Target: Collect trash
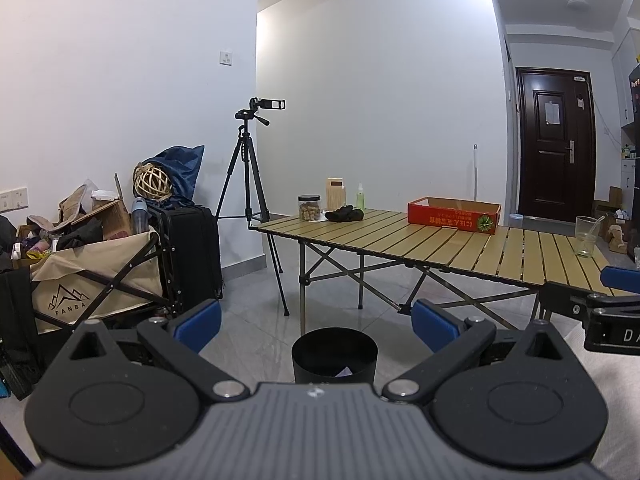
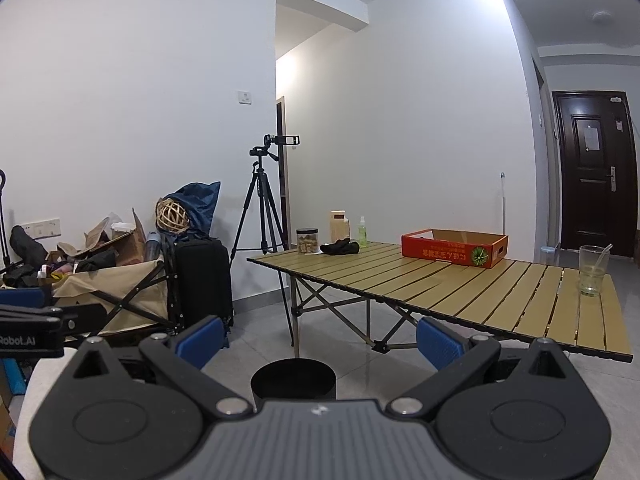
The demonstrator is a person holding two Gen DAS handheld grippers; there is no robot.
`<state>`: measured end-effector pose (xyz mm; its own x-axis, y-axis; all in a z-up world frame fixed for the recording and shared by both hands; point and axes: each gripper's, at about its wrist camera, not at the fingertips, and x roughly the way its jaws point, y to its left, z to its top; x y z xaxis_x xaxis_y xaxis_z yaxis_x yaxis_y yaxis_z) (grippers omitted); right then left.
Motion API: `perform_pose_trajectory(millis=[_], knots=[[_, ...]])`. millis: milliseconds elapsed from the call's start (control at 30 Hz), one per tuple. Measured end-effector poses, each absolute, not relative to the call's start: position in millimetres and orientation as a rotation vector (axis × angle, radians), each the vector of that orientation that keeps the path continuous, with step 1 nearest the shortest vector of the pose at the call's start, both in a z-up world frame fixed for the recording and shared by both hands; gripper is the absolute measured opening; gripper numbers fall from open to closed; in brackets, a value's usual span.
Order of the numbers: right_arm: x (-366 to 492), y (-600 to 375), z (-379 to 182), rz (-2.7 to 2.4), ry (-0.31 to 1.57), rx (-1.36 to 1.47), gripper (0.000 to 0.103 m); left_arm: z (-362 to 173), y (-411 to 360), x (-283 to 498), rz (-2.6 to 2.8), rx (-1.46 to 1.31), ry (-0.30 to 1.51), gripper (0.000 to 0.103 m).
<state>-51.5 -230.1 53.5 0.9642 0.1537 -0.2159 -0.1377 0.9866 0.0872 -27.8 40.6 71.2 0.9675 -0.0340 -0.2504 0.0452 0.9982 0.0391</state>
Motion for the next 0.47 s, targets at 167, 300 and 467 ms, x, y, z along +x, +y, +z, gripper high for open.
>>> perform_pose_trajectory(millis=[167,300,467], knots=[[-51.0,-232.0,54.4,0.155,0.221,0.069,0.103,71.7,39.6,-27.9,-0.037,0.043,0.250,0.103],[-51.5,-231.0,54.5,0.155,0.221,0.068,0.103,71.9,39.5,-26.7,-0.038,0.043,0.252,0.103],[-50.0,-231.5,52.9,0.154,0.223,0.061,0.103,71.1,39.6,-27.1,-0.033,0.039,0.244,0.103]])
